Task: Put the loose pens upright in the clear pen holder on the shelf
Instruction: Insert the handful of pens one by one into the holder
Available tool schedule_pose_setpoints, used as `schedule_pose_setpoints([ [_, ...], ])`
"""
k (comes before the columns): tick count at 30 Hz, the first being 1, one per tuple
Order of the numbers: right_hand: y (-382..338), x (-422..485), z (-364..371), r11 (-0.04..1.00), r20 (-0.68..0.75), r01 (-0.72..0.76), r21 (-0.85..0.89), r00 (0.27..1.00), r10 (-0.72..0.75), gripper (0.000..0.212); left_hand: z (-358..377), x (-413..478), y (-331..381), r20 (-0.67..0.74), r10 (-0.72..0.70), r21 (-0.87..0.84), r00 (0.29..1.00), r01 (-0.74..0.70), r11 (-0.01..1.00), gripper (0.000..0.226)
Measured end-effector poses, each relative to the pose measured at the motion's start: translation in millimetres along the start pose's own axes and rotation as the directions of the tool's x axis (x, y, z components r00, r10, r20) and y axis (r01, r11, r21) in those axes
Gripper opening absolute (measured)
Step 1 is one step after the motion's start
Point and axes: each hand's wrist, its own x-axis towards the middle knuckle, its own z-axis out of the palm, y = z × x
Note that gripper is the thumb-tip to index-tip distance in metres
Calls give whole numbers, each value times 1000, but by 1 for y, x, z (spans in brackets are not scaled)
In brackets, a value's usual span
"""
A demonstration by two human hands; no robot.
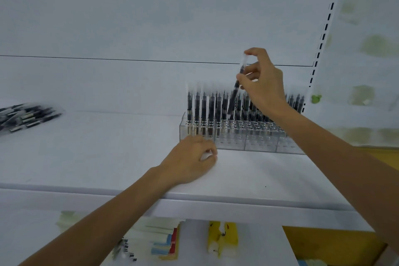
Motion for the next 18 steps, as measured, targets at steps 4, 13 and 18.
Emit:
schedule_pose_setpoints([
  [4,12,-8,8,996,12,61,-71,998,-60,44,-1,-1,1,-7,-13,-3,1000,13,1000,21],
  [13,29,-29,25,970,273,51,-237,962,16,51,0,2,0,-1,-23,1,1000,23,1000,22],
  [18,23,-35,27,922,115,114,-370,990,-76,57,-6,-1,-3,-204,-52,-53,978,42,998,22],
])
